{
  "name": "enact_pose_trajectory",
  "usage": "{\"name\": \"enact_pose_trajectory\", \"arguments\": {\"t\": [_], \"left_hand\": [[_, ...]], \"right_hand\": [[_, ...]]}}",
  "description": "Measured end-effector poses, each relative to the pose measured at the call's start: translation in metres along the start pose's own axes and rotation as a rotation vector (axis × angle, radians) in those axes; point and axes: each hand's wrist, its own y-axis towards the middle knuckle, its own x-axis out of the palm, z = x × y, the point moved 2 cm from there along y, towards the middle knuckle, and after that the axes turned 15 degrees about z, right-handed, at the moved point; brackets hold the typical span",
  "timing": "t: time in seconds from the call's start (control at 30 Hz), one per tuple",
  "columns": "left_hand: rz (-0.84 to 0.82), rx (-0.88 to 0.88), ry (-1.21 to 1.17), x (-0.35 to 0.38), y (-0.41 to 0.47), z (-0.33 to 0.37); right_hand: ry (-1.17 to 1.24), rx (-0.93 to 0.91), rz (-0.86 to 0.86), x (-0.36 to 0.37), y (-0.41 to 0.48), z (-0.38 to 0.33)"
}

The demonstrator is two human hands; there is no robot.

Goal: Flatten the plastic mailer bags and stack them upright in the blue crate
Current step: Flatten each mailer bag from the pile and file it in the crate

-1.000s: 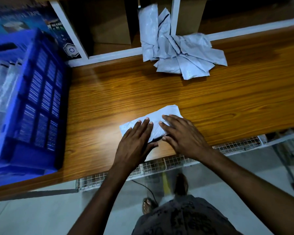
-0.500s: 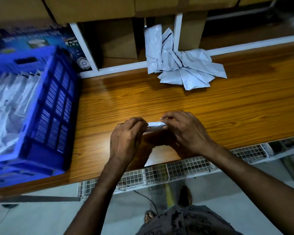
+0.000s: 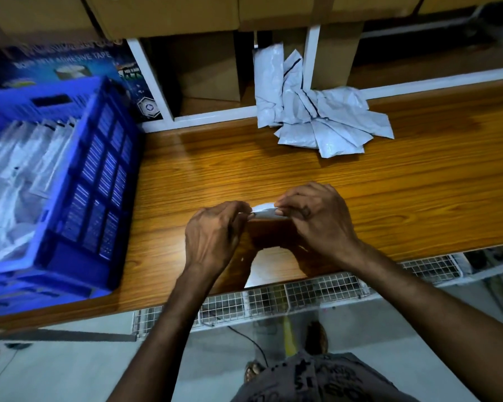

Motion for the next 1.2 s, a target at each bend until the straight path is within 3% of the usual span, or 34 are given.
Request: {"name": "enact_pose_trajectory", "arguments": {"t": [0.07,0.17,0.5,0.77,0.9,1.07,1.2], "left_hand": [[-0.074,0.06,-0.039,0.003,0.002,-0.003],[-0.13,0.137,-0.023,0.008,0.01,0.002],[-0.147,0.083,-0.063,0.009,0.023,0.006],[-0.119,0.141,-0.006,0.006,0.032,0.01],[-0.03,0.141,0.012,0.005,0.033,0.012],[-0.002,0.275,0.022,0.017,0.008,0.004],[-0.126,0.404,-0.075,0.035,-0.053,0.008]], "right_hand": [[0.014,0.028,-0.001,0.0,0.001,0.0],[-0.01,-0.095,-0.067,0.0,0.008,-0.005],[-0.06,-0.125,-0.046,-0.002,0.012,-0.003],[-0.05,-0.085,-0.088,-0.002,0.019,-0.006],[-0.046,-0.044,-0.021,0.001,0.022,-0.001],[-0.176,-0.287,0.116,0.005,-0.001,0.005],[-0.153,-0.447,-0.01,0.013,-0.067,0.014]]}}
